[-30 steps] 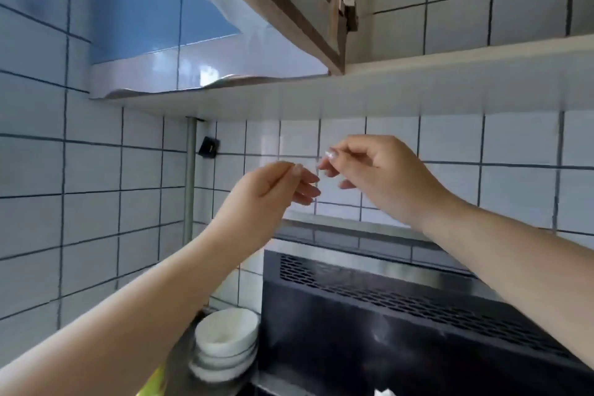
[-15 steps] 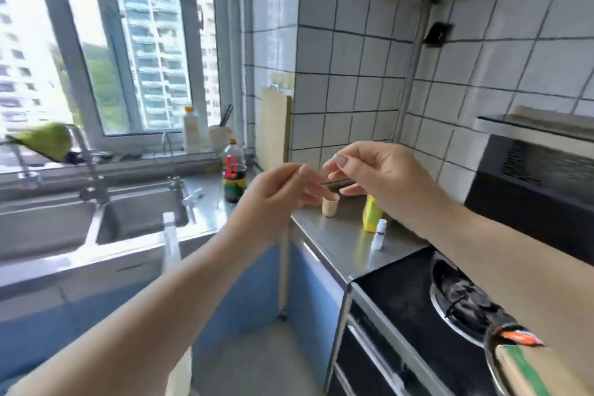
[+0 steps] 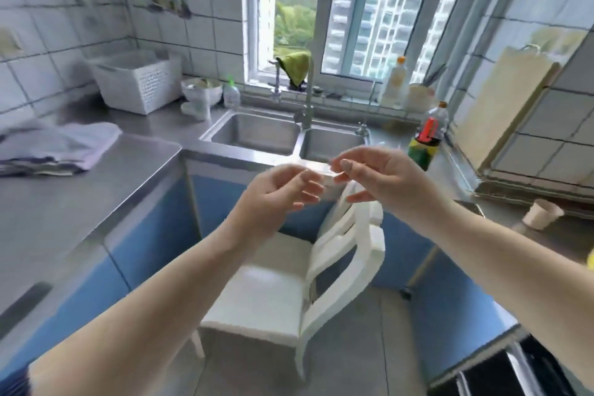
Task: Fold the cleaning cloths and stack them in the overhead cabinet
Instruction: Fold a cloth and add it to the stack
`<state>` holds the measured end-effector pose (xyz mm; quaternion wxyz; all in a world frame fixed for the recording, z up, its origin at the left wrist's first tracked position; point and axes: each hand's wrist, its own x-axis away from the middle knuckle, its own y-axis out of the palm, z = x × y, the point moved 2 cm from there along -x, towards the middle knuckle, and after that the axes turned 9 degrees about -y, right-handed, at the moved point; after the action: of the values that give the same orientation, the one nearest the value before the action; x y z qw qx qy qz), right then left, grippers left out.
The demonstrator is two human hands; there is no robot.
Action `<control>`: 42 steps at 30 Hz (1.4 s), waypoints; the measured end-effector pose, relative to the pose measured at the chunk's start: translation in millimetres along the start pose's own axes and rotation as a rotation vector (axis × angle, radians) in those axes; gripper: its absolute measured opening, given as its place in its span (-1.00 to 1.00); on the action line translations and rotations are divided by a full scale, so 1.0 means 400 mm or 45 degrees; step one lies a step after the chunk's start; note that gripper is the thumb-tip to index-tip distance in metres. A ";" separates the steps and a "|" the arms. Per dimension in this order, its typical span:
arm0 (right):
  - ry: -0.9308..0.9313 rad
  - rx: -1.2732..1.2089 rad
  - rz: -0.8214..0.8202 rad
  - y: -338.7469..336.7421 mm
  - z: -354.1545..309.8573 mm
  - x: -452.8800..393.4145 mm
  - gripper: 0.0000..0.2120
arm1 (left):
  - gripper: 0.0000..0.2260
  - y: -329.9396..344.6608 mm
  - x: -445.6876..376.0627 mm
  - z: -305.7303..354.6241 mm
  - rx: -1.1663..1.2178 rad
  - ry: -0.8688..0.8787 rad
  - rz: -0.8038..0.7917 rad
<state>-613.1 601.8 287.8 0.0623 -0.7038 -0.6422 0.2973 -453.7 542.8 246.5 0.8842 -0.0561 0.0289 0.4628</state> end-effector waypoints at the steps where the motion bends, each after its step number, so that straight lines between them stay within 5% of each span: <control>1: -0.010 -0.020 -0.052 0.041 0.004 -0.027 -0.89 | -0.86 -0.043 0.015 -0.020 -0.017 -0.033 0.071; 25: -0.123 -0.555 -0.933 0.827 0.103 -0.611 -0.85 | -0.82 -0.714 0.128 -0.272 0.102 -0.543 1.430; 34: -0.115 -0.645 -1.147 1.073 0.081 -0.708 -0.86 | -0.83 -0.876 0.160 -0.308 0.222 -0.573 1.621; 42: -0.051 -0.611 -1.091 1.257 0.065 -0.877 -0.87 | -0.84 -1.134 0.118 -0.355 0.269 -0.533 1.594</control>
<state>-189.7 180.1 149.2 0.0029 -0.3649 -0.9254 0.1021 -54.2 307.0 133.6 0.4364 0.1493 -0.0708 0.8844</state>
